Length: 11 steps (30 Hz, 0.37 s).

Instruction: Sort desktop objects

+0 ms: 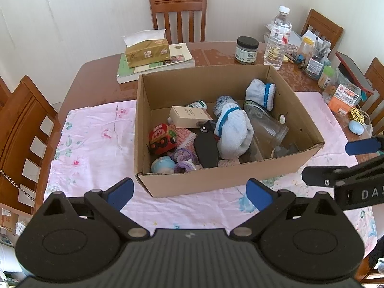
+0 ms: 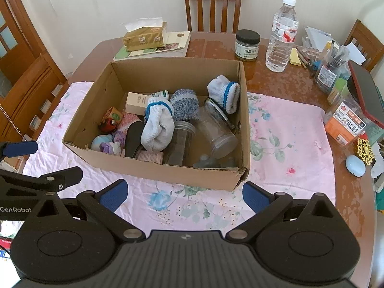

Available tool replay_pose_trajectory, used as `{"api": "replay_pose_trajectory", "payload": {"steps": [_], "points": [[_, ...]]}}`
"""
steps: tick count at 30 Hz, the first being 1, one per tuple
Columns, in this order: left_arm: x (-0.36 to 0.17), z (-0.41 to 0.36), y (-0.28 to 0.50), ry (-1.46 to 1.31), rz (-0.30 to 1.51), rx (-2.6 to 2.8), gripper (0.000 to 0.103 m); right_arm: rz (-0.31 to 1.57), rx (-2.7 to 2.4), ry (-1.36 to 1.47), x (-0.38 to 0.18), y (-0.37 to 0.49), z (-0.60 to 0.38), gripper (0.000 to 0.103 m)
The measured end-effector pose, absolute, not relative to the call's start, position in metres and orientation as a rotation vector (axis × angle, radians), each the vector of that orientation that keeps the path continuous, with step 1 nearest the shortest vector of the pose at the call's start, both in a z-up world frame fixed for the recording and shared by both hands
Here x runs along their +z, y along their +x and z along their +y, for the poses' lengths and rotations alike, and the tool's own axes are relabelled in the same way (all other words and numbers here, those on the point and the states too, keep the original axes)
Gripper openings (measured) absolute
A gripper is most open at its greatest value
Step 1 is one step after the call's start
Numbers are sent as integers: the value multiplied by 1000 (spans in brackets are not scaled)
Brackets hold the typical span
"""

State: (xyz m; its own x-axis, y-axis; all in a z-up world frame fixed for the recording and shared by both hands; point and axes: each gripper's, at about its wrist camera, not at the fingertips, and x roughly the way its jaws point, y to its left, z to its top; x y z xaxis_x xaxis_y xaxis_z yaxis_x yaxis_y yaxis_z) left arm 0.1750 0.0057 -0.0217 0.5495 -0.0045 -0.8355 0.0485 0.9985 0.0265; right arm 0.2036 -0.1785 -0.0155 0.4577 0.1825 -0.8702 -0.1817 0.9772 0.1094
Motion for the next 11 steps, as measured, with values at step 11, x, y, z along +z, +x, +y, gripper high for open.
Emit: {"api": "replay_pose_trajectory", "payload": {"steps": [11], "points": [[-21, 8, 178, 44, 987, -29, 100, 1075, 235, -2, -15, 205, -177, 103]]}}
